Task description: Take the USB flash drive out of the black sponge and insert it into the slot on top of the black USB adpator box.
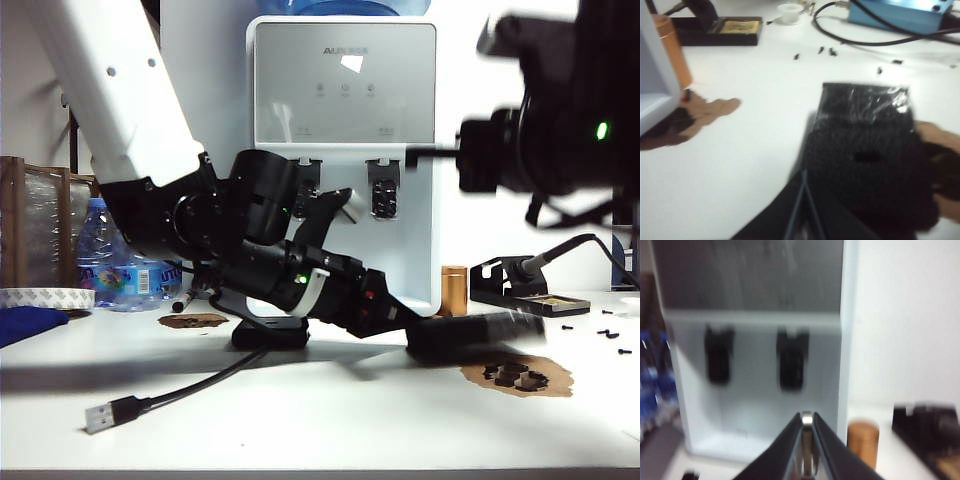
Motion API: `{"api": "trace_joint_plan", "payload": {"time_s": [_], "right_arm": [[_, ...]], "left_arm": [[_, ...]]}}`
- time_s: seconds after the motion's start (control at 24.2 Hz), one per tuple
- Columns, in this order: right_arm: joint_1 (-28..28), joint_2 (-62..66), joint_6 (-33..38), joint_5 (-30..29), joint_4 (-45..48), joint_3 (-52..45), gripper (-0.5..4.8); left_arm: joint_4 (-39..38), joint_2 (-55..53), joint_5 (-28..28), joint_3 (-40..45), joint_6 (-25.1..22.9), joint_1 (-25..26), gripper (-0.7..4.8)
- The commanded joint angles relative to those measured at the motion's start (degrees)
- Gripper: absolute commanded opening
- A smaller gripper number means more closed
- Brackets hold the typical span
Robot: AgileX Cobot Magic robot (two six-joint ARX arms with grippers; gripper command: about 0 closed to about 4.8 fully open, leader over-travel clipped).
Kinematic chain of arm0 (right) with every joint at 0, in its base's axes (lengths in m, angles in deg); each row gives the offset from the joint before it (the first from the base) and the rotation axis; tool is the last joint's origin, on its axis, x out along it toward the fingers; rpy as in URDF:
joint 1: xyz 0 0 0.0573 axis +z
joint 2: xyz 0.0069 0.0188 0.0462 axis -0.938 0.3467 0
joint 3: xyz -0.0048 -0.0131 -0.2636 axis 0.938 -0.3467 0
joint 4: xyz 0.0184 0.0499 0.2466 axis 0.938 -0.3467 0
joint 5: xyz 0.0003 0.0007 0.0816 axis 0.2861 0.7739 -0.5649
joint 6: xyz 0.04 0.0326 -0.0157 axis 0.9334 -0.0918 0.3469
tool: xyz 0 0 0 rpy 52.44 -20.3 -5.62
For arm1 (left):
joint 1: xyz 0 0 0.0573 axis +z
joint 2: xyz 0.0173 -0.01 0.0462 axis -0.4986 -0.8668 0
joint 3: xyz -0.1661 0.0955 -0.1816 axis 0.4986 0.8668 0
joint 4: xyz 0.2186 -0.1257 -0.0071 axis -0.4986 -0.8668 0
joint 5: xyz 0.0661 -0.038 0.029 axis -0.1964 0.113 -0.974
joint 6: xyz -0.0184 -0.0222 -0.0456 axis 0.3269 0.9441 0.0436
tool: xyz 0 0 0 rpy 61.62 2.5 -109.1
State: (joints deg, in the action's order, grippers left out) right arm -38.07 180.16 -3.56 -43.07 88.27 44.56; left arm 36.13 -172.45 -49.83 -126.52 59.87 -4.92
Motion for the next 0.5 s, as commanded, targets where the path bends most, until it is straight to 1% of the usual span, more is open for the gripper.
{"api": "trace_joint_plan", "payload": {"time_s": [0.04,0.08,0.21,0.41,0.5], "right_arm": [[0.0,-5.9,-2.0,-5.9,0.9,-0.1,-0.05],[0.0,-8.3,-2.0,-8.7,0.9,-0.1,-0.05],[0.0,-15.0,-2.0,-15.8,0.4,0.0,-0.04],[0.0,-23.3,-1.6,-21.4,-1.1,0.0,-0.05],[0.0,-26.3,1.2,-25.1,-1.3,0.1,-0.04]], "left_arm": [[5.7,-0.6,-16.0,0.2,2.0,0.0,-0.04],[9.6,-0.6,-19.7,0.2,2.7,0.0,-0.04],[13.7,-0.3,-23.3,0.2,2.7,0.0,-0.04],[13.5,0.2,-23.7,0.2,2.8,-0.2,-0.04],[13.5,0.2,-23.7,0.2,3.9,-0.3,-0.04]]}}
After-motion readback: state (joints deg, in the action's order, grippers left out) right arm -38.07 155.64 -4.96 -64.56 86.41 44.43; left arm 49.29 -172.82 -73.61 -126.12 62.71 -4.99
